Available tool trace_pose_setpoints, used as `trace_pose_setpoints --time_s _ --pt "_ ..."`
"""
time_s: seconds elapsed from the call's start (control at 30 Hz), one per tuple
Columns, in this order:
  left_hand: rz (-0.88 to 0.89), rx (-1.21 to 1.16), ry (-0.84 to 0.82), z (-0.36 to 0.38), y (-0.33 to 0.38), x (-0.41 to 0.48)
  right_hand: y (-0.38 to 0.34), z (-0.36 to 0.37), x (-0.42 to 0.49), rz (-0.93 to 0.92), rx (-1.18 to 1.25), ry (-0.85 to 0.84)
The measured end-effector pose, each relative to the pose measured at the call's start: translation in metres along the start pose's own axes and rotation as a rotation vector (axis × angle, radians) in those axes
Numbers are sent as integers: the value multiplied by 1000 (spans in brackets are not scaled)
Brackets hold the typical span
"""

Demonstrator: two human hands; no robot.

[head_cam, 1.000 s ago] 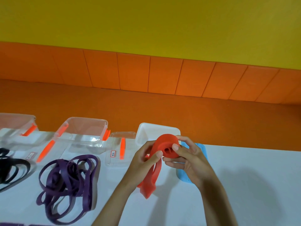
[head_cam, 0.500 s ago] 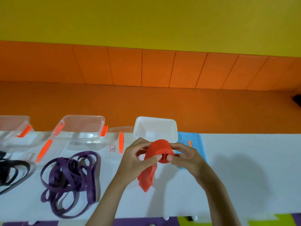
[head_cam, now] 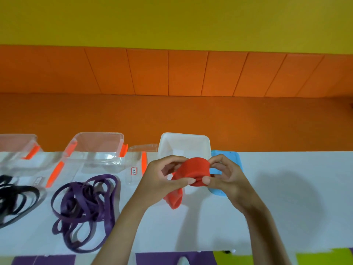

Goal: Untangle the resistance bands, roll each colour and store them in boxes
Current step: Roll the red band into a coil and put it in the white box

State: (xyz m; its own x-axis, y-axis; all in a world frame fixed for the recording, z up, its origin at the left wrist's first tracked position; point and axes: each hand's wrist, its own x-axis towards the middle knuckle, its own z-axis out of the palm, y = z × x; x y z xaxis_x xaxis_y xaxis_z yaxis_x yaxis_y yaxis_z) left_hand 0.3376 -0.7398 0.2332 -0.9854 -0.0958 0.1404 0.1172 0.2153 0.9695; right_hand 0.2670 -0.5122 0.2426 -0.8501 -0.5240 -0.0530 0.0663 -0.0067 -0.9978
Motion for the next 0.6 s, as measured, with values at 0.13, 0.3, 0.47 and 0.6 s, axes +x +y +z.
trace_pose_setpoints --time_s 0.13,0.3,0.47,0.6 --pt "42 133 -37 -3 12 12 -6 -8 10 -13 -207 -76" --pt "83 118 9 3 23 28 -16 -18 25 -126 -98 12" --pt "76 43 3 0 36 42 -14 -26 37 -96 126 -19" --pt "92 170 16 -3 44 51 -29 -32 41 -110 -136 -73"
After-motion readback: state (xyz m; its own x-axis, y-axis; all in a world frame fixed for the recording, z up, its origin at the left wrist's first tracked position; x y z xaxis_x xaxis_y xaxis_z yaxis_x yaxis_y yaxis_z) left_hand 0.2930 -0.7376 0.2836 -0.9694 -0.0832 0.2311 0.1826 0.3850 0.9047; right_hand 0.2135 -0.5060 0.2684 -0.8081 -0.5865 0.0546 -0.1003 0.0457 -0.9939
